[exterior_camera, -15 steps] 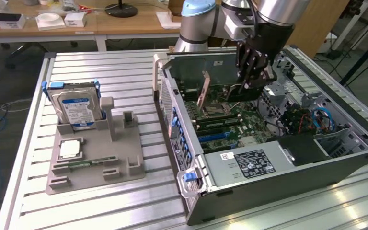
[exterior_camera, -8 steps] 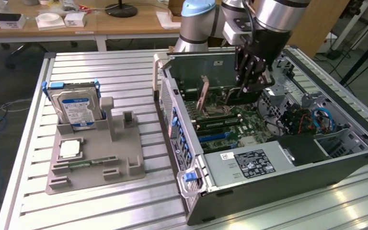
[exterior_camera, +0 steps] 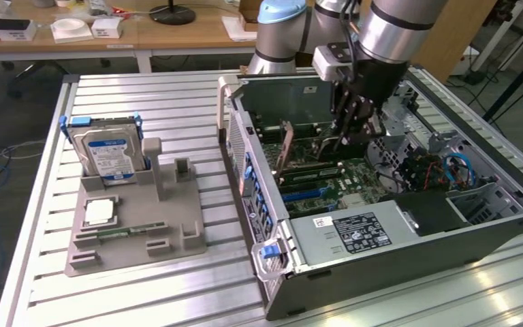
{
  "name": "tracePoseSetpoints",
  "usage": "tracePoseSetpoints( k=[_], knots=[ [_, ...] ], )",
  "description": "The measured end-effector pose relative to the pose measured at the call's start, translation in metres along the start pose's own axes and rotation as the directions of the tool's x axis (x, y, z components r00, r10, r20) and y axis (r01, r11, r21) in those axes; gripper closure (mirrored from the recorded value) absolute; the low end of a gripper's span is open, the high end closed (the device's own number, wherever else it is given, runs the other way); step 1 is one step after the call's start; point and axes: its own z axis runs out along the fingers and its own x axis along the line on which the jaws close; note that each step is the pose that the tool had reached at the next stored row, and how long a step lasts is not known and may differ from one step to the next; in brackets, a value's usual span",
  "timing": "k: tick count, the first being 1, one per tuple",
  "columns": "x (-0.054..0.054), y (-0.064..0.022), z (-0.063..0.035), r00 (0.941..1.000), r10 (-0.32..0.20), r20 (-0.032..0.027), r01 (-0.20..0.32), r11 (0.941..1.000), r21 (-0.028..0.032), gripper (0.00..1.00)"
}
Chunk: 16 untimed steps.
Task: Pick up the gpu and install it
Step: 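Insert the gpu into the slot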
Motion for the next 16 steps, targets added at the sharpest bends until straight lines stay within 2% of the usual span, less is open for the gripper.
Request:
tracePoseSetpoints(
  k=[4, 11, 16],
  knots=[
    [0.008, 0.0047, 0.007, 1.0, 0.0, 0.0004, 0.0, 1.0, 0.0002, 0.74],
    [0.009, 0.0208, 0.0198, 1.0, 0.006, -0.0007, -0.006, 1.0, 0.0006, 0.74],
    [0.01, 0.022, 0.0265, 0.9999, 0.014, -0.0009, -0.014, 0.9999, 0.0018, 0.74]
  ],
)
